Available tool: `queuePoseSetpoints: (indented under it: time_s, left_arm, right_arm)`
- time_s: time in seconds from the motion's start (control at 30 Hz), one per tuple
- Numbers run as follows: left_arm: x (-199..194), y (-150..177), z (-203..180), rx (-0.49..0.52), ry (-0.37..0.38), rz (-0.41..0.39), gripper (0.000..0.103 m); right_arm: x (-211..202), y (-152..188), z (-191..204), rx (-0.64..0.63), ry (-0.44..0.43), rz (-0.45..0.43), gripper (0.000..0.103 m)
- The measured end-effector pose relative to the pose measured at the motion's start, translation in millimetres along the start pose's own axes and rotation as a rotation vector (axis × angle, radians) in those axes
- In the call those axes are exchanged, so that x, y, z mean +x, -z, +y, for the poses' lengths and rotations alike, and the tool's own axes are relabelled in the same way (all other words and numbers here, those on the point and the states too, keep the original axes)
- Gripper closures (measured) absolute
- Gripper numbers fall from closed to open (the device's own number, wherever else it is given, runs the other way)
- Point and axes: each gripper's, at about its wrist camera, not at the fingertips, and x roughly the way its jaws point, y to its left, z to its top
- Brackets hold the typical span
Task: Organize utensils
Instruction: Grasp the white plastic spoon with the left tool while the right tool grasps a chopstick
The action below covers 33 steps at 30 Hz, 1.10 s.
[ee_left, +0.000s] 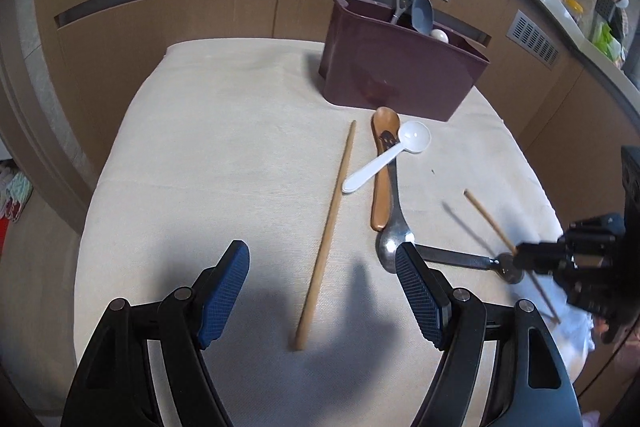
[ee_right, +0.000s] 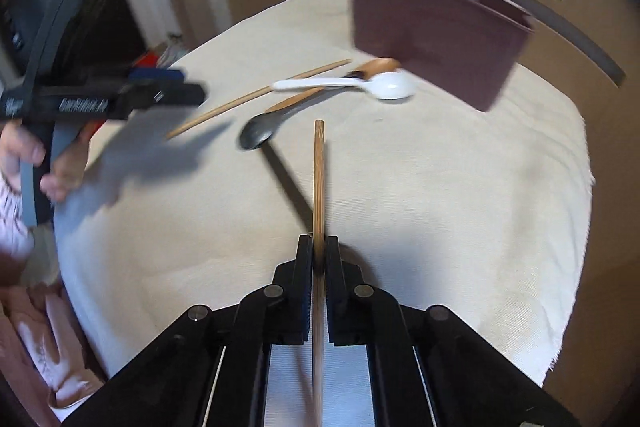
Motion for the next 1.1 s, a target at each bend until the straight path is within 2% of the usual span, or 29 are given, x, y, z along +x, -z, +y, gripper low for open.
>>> queuePoseSetpoints:
  time_s: [0.23,0.37,0.47,0.53,0.6,0.67,0.73,0.8,0.87,0.97,1.1]
  left_arm:
    - [10,-4,-20,0.078,0.004,0.022,0.027]
    - [17,-9,-25,0.089,0.005,0.036,0.027]
    - [21,-18,-32,0.106,0.036,0.043,0.027]
    - [24,-31,-45,0.164,0.076,0.032,0.027]
    - [29,-46,-61,0.240,0.092,0.018,0.028]
    - [40,-63,-78,0.319,0.097,0.016,0.033]
    - [53,-75,-91,0.385,0.117,0.047,0.043]
    - [72,-85,-103,0.434,0.119,0.081,0.046]
    - [90,-92,-111,0.481,0.090,0.114,0.047]
    - [116,-99,-115,0.516,0.007,0.162,0.051]
    - [131,-104,-117,0.500,-0.006,0.194,0.058]
  right_arm:
    - [-8,8,-51,0.198,0.051,-0.036,0.098]
    - [-14,10,-76,0.285,0.072,-0.063,0.098]
    - [-22,17,-82,0.322,0.069,-0.078,0.096]
    - [-17,18,-84,0.342,0.050,-0.075,0.094]
    - [-14,22,-85,0.362,0.034,-0.067,0.086]
    - [-10,26,-86,0.385,0.010,-0.065,0.078]
    - [-9,28,-87,0.395,-0.008,-0.077,0.075]
    - [-9,30,-87,0.397,-0.009,-0.084,0.069]
    - [-11,32,-86,0.397,-0.024,-0.090,0.063]
    - [-11,35,-85,0.402,-0.052,-0.097,0.054]
    - [-12,38,-81,0.401,-0.098,-0.114,0.039]
